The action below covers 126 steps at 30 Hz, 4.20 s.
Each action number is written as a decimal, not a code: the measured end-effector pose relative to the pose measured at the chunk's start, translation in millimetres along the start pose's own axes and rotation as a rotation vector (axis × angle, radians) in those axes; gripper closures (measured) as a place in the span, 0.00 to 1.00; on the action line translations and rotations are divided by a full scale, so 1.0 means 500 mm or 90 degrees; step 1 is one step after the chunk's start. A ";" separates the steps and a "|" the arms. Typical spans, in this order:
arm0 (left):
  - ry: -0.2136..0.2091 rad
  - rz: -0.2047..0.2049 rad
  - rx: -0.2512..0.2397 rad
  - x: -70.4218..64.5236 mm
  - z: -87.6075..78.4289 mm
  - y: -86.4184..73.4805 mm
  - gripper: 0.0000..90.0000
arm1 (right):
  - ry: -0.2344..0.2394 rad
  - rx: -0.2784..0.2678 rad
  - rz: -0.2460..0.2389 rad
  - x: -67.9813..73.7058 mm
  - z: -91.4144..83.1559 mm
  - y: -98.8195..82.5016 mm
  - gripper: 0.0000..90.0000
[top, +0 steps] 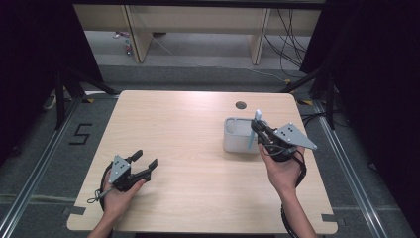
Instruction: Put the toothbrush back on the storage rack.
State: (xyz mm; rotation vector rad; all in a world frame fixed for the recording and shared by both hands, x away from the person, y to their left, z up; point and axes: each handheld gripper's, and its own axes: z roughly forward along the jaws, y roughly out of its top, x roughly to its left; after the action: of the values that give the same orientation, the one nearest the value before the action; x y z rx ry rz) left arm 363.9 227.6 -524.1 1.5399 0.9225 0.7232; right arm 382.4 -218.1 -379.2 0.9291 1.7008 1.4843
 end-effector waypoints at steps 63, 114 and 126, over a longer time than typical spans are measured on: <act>0.003 -0.002 0.001 0.000 0.001 0.000 0.33 | -0.072 -0.034 0.000 -0.058 0.002 0.067 0.93; -0.004 -0.007 -0.012 0.000 0.002 -0.002 0.33 | -0.102 -0.001 0.026 -0.095 0.037 0.022 0.93; -0.004 -0.008 -0.013 0.000 0.002 -0.002 0.33 | -0.107 0.017 0.026 -0.097 0.045 -0.001 0.93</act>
State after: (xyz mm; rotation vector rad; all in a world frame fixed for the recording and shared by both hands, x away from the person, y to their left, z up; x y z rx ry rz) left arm 364.6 227.2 -525.0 1.5170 0.9166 0.7161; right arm 426.2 -248.6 -380.0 1.0779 1.5911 1.3716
